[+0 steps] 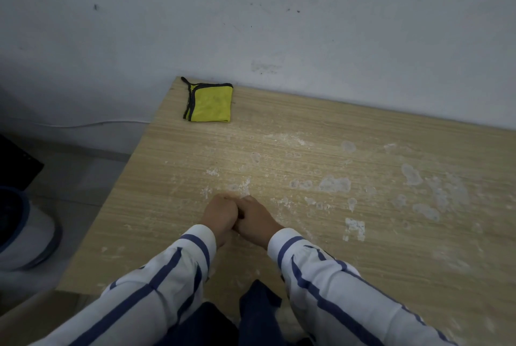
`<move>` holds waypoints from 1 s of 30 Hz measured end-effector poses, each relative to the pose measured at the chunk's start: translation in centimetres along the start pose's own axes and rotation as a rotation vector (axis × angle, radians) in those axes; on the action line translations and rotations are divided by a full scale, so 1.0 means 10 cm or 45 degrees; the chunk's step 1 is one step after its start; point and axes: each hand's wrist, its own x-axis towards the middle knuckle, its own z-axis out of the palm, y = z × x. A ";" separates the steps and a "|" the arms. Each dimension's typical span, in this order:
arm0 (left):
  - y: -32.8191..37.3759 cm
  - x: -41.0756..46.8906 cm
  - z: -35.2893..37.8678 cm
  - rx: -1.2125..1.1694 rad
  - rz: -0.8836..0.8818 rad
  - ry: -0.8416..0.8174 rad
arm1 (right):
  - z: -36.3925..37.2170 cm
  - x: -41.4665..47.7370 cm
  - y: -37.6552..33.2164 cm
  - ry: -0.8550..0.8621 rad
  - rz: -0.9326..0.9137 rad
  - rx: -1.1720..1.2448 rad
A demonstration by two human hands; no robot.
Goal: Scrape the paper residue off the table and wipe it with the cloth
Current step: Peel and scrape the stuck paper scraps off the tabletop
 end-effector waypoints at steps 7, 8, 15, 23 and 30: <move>0.04 -0.06 -0.07 -0.192 -0.115 -0.128 | 0.07 0.02 -0.03 0.179 0.004 -0.172; 0.02 -0.05 -0.09 -0.208 -0.113 -0.143 | 0.06 0.02 -0.03 0.202 0.010 -0.167; -0.08 -0.01 -0.22 -0.099 -0.015 -0.042 | -0.05 0.08 0.03 0.278 0.261 0.140; -0.04 0.01 -0.26 0.087 0.007 0.107 | -0.12 0.12 0.08 0.339 0.481 0.514; 0.03 0.02 -0.15 -0.382 -0.180 -0.160 | -0.08 0.12 -0.05 0.210 0.377 0.414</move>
